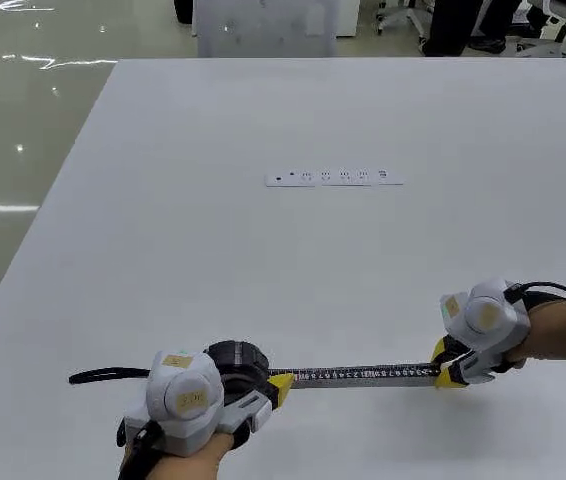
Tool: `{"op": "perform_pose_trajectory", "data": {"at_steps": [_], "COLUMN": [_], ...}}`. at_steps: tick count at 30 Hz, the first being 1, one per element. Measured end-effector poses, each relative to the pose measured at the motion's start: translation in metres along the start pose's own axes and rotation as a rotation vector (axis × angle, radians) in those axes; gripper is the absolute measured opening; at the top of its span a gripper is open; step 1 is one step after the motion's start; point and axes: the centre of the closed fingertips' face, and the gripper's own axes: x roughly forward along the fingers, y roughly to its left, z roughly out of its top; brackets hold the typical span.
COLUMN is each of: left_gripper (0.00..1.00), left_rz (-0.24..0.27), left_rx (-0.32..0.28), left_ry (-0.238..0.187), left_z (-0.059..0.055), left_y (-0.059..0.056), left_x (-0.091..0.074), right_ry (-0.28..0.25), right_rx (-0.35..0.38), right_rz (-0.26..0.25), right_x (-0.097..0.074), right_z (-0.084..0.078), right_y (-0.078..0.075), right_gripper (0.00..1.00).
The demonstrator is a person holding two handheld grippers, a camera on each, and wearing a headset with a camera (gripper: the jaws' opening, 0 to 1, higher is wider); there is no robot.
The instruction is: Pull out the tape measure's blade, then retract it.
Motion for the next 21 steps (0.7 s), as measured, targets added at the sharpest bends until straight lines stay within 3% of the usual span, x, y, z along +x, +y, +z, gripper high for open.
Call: {"op": "perform_pose_trajectory", "data": {"at_steps": [3, 7, 9, 11, 14, 17, 21], "left_gripper": [0.95, 0.88, 0.83, 0.81, 0.77, 0.69, 0.67], "left_rz": [0.019, 0.035, 0.031, 0.036, 0.045, 0.026, 0.046], "left_rx": [-0.017, -0.030, -0.066, -0.066, -0.071, -0.058, -0.027], "left_ry": [0.000, -0.001, 0.020, 0.025, 0.044, 0.026, 0.040], "left_z": [0.001, 0.001, -0.004, -0.007, -0.014, -0.012, -0.013], "left_y": [0.002, 0.005, 0.004, 0.005, 0.007, 0.002, 0.005], "left_x": [0.004, 0.010, 0.014, 0.019, 0.024, 0.030, 0.032], "right_ry": [0.022, 0.072, 0.087, 0.096, 0.095, 0.083, 0.061], "right_rx": [-0.003, -0.026, -0.029, -0.037, -0.017, 0.010, 0.027], "right_rz": [-0.006, 0.000, 0.001, 0.001, -0.005, -0.018, -0.023], "right_x": [0.001, 0.001, 0.001, 0.000, 0.001, 0.000, 0.000], "right_z": [0.002, 0.002, 0.003, 0.002, 0.001, 0.001, 0.000], "right_y": [0.002, 0.002, 0.001, 0.001, 0.000, 0.000, 0.000], "right_gripper": [0.15, 0.15, 0.15, 0.15, 0.15, 0.14, 0.14]}}
